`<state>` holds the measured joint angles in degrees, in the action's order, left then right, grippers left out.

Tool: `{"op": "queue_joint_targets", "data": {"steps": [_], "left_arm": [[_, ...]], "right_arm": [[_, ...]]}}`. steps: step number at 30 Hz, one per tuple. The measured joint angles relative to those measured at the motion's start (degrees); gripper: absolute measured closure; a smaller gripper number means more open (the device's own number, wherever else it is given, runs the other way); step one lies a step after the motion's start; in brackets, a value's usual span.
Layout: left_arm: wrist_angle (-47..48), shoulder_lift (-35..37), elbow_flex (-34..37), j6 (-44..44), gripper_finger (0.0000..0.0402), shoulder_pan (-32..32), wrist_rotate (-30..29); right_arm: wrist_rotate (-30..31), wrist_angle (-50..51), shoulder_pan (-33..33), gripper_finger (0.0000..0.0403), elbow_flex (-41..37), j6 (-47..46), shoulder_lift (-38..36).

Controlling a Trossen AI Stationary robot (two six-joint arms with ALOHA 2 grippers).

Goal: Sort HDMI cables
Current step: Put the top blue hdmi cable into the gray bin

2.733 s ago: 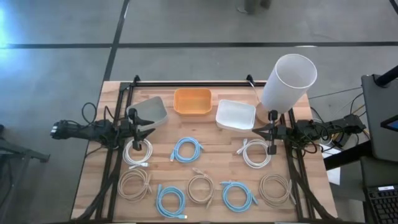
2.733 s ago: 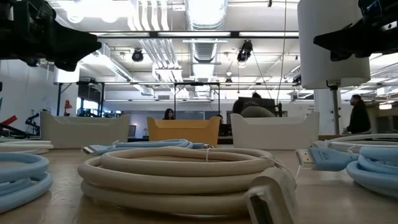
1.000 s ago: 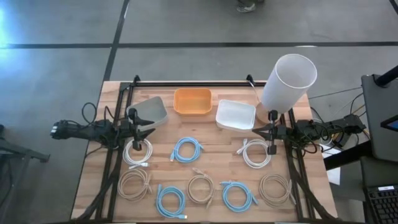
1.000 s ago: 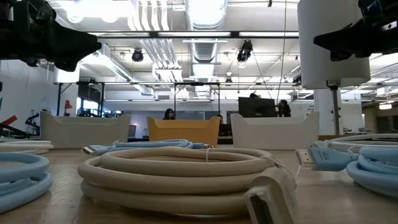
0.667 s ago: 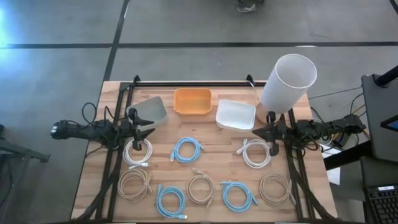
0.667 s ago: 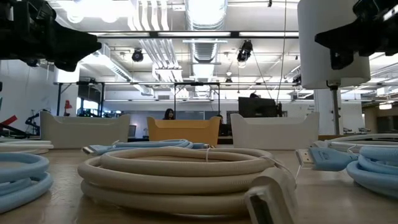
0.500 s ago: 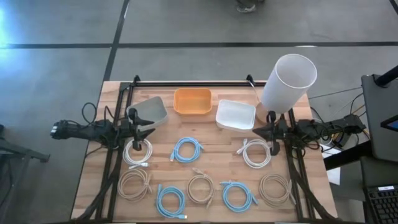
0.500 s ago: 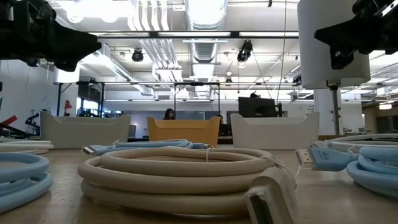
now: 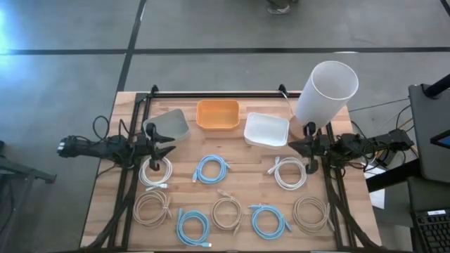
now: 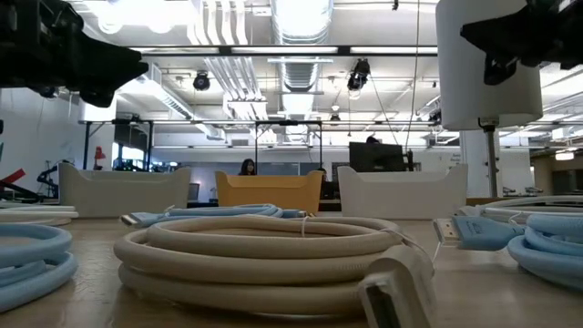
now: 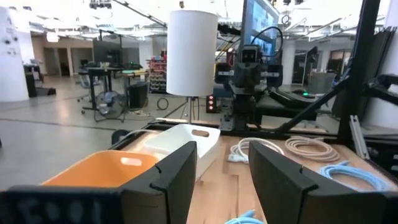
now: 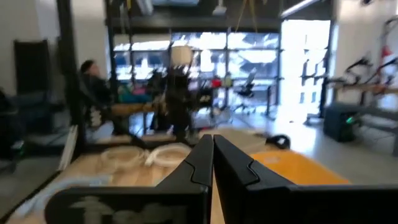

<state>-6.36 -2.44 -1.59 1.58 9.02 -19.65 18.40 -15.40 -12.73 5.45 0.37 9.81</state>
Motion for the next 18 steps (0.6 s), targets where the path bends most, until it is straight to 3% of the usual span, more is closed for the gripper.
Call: {"op": "queue_joint_targets", "data": {"steps": [5,11,18], "left_arm": [[-2.3,0.0,0.0,1.0,0.0229,0.0,0.0],[-3.1,-0.5,-1.2,-0.4,0.0229,0.0,0.0],[-3.1,-1.3,-2.8,-0.1,0.0229,0.0,0.0]], "right_arm": [[4.1,-5.1,0.1,0.0394,0.0,5.8,2.9],[4.4,-13.0,0.6,0.0394,0.0,6.5,9.3],[5.7,-25.0,1.4,0.0394,0.0,13.6,16.9]]}}
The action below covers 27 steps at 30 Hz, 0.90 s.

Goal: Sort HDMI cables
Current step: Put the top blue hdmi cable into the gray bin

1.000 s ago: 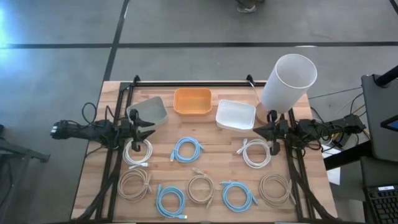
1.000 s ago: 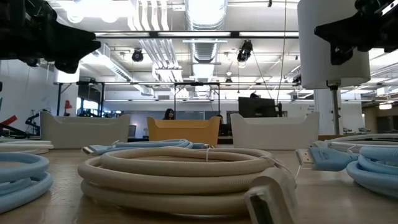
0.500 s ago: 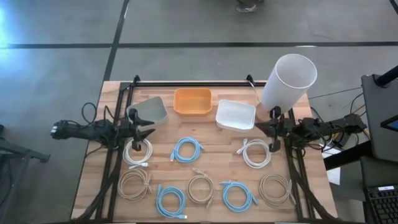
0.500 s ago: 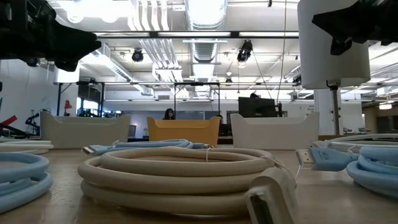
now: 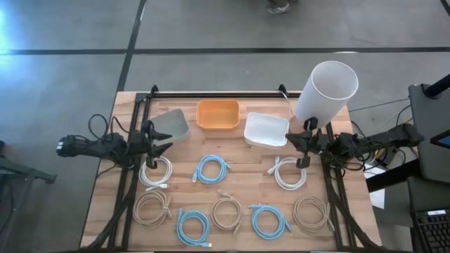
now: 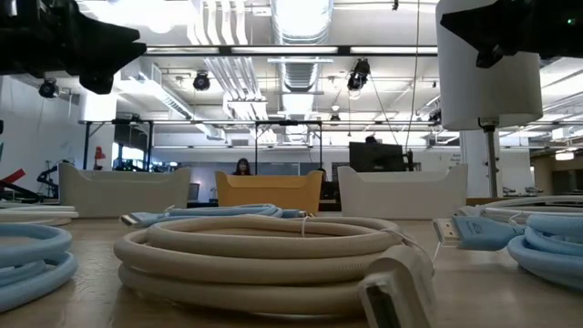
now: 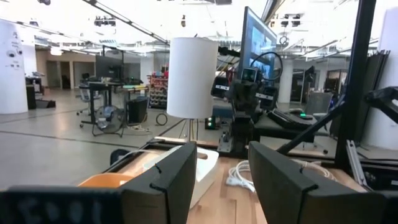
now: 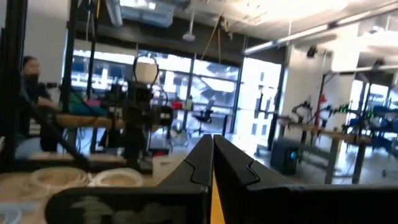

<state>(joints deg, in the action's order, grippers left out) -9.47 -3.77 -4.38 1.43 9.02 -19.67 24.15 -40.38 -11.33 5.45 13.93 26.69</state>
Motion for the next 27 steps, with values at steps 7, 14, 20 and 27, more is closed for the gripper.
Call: {"op": "queue_joint_targets", "data": {"steps": [7,14,20,27], "left_arm": [[0.0,-0.2,-1.1,-0.3,0.0229,0.0,-1.0],[-4.4,-2.0,-1.3,0.4,0.0229,0.0,-1.5],[-6.3,-5.6,-1.3,-4.0,0.0229,0.0,-1.5],[-7.6,-14.4,-3.6,-9.1,0.0229,0.0,-1.5]], "right_arm": [[0.0,-3.0,0.0,0.0392,2.5,0.1,6.4],[-0.1,-0.1,0.0,0.0351,10.8,2.1,16.8],[-0.1,1.7,0.1,0.0299,18.4,2.1,24.9],[0.0,12.1,0.1,0.0259,24.5,-6.0,32.2]]}}
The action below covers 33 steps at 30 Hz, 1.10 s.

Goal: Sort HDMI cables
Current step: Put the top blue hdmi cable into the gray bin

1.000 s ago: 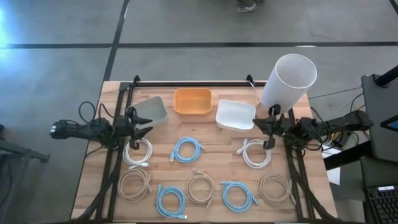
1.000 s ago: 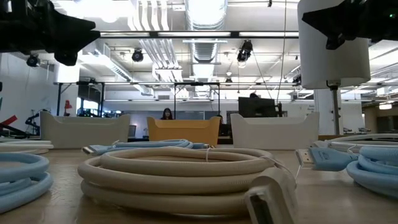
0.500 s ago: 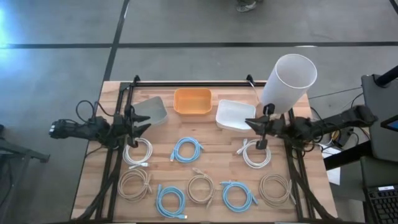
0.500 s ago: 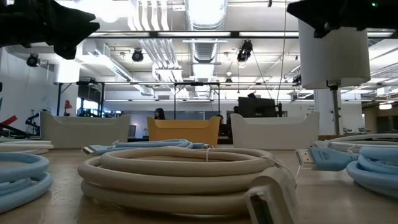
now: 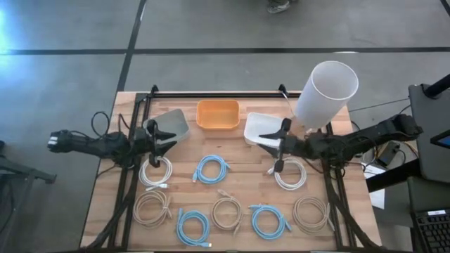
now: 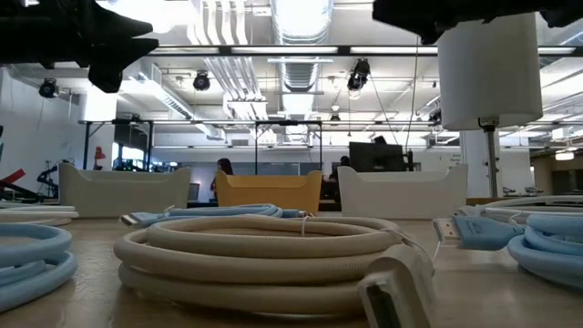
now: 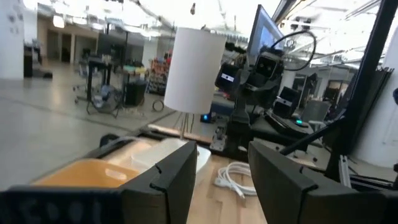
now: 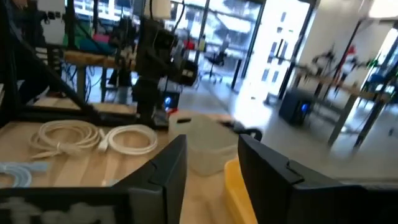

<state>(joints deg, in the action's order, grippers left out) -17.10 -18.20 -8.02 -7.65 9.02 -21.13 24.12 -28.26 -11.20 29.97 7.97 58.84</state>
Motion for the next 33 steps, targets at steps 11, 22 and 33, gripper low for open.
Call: {"op": "queue_joint_targets", "data": {"steps": [11,22,33], "left_arm": [[2.8,-22.1,-11.5,-3.4,0.0229,0.0,0.7],[27.3,-44.6,-30.4,-3.3,0.0229,0.0,0.8],[28.1,-62.9,-36.2,-8.7,0.0229,-1.8,4.7]], "right_arm": [[0.1,0.5,0.7,0.0247,2.2,-2.0,7.0],[0.0,3.6,1.5,0.0254,-0.6,-6.9,1.5],[-0.1,-0.5,1.5,0.0266,-6.4,-16.2,6.0]]}}
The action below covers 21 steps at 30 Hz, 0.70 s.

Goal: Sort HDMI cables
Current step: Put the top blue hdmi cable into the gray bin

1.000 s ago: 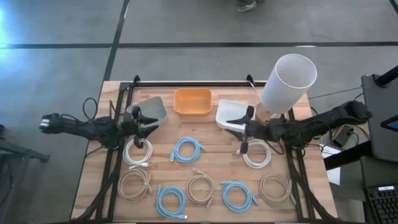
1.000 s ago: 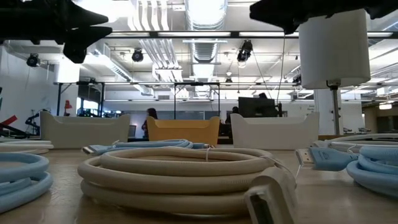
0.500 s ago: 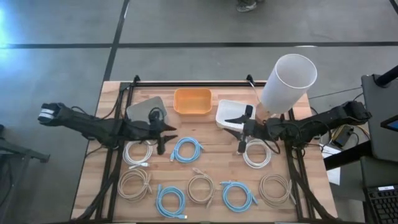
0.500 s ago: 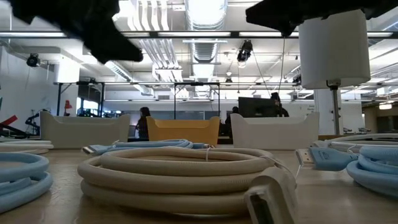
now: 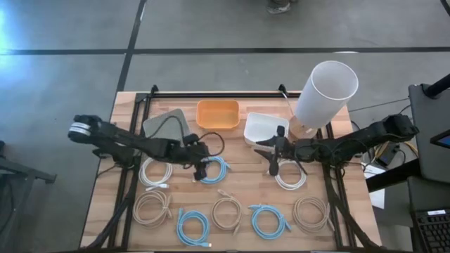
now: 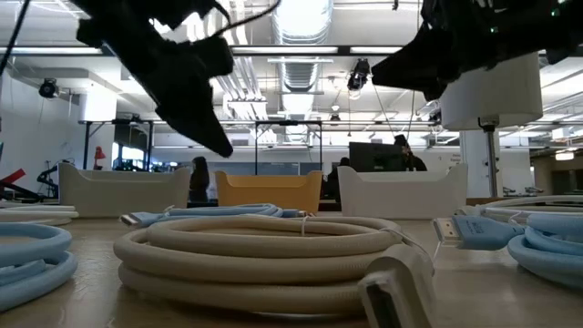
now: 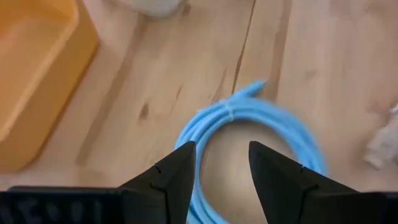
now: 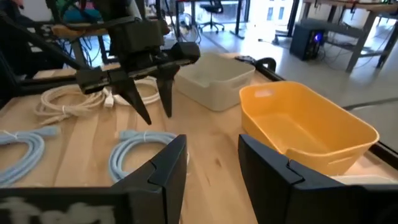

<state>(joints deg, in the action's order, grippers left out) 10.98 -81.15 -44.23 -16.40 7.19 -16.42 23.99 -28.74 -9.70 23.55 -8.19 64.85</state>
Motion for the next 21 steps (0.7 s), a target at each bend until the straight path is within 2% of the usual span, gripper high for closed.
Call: {"op": "queue_joint_targets", "data": {"steps": [9,21], "left_arm": [[-0.5,-8.7,-0.1,-1.1,0.0229,-1.7,-1.5],[-2.0,-14.0,-0.3,-4.6,0.0236,-3.5,-2.1]], "right_arm": [[0.0,-0.7,0.0,0.0279,0.9,-0.8,3.7],[-0.1,-0.8,-0.2,0.0282,1.4,-2.2,4.4]]}}
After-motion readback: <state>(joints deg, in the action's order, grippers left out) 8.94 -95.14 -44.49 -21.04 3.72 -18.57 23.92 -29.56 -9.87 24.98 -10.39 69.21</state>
